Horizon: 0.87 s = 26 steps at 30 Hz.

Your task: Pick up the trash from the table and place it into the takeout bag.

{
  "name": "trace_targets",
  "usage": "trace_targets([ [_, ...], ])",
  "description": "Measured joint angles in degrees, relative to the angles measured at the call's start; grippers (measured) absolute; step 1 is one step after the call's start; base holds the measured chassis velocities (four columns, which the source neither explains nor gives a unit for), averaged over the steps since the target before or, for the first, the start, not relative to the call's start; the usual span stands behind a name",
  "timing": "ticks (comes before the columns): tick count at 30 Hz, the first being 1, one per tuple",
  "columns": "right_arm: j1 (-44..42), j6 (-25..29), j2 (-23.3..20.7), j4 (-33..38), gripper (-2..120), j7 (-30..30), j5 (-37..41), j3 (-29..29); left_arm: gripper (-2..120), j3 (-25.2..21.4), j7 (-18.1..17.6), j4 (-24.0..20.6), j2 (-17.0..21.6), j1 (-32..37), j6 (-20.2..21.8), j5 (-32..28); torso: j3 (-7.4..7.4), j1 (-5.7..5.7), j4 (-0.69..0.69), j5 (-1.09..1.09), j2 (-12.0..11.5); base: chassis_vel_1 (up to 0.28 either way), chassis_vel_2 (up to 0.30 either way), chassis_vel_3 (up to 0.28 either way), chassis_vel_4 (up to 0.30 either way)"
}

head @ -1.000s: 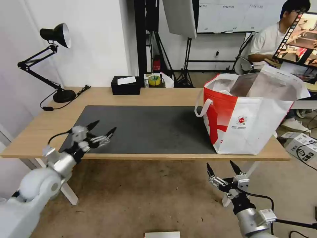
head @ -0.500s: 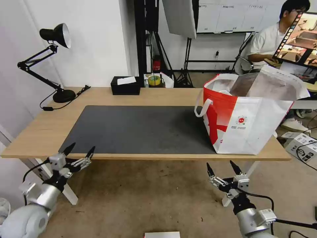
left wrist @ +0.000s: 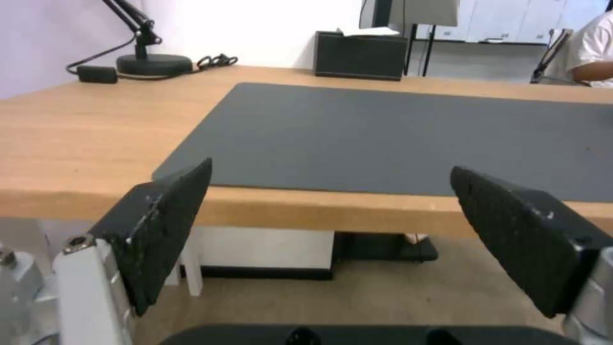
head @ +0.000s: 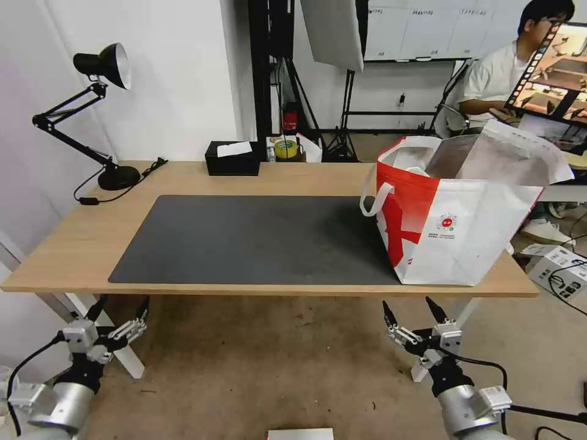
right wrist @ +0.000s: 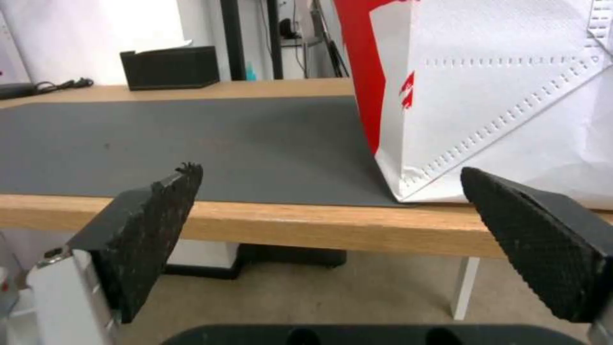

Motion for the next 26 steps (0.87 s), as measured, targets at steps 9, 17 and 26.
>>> trace_targets([
  [9, 0.0, 0.0, 0.0, 0.0, 100, 0.0, 0.0, 0.0, 100, 0.24, 0.08, 0.04, -0.12, -0.01, -0.02, 0.28, 0.0, 0.0, 0.0, 0.0, 0.0, 0.0, 0.0, 0.0, 0.0],
  [17, 0.0, 0.0, 0.0, 0.0, 100, 0.0, 0.0, 0.0, 100, 0.33, 0.12, 0.07, -0.04, -0.12, -0.01, 0.25, 0.0, 0.0, 0.0, 0.0, 0.0, 0.0, 0.0, 0.0, 0.0],
  [26, 0.0, 0.0, 0.0, 0.0, 100, 0.0, 0.0, 0.0, 100, 0.39, 0.14, 0.11, 0.04, -0.18, 0.06, 0.19, 0.0, 0.01, 0.0, 0.0, 0.0, 0.0, 0.0, 0.0, 0.0],
])
